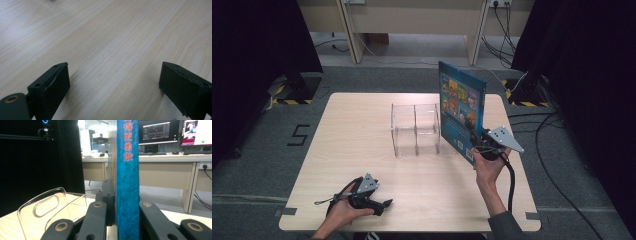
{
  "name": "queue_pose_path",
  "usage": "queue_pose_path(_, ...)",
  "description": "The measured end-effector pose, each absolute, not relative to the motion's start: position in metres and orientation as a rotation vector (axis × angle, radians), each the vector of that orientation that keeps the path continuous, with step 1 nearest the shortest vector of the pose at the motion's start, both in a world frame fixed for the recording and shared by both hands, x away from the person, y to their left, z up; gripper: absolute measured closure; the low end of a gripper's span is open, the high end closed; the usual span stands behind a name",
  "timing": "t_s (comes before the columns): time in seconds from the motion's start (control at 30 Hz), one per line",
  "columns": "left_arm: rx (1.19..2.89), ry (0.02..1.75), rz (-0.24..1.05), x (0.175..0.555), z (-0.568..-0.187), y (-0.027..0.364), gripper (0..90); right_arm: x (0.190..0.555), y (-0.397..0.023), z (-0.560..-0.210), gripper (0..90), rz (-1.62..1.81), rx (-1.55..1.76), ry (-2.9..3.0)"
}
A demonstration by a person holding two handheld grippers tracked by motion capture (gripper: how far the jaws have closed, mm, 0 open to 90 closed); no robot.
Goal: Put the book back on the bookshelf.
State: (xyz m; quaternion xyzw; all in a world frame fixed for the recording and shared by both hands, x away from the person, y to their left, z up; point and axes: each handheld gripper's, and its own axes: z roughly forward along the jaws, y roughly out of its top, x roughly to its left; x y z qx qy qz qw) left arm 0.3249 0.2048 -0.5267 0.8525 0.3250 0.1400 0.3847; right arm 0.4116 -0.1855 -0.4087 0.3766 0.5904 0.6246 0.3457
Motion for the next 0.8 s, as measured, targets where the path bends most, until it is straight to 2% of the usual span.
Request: queue_pose_path(0.8, 2.194, 0.824, 0.348, 0.325, -0.525, 0.205, 8.5, 0.428, -0.171, -0.421, 83.0, 1.579, 0.941, 1.472)
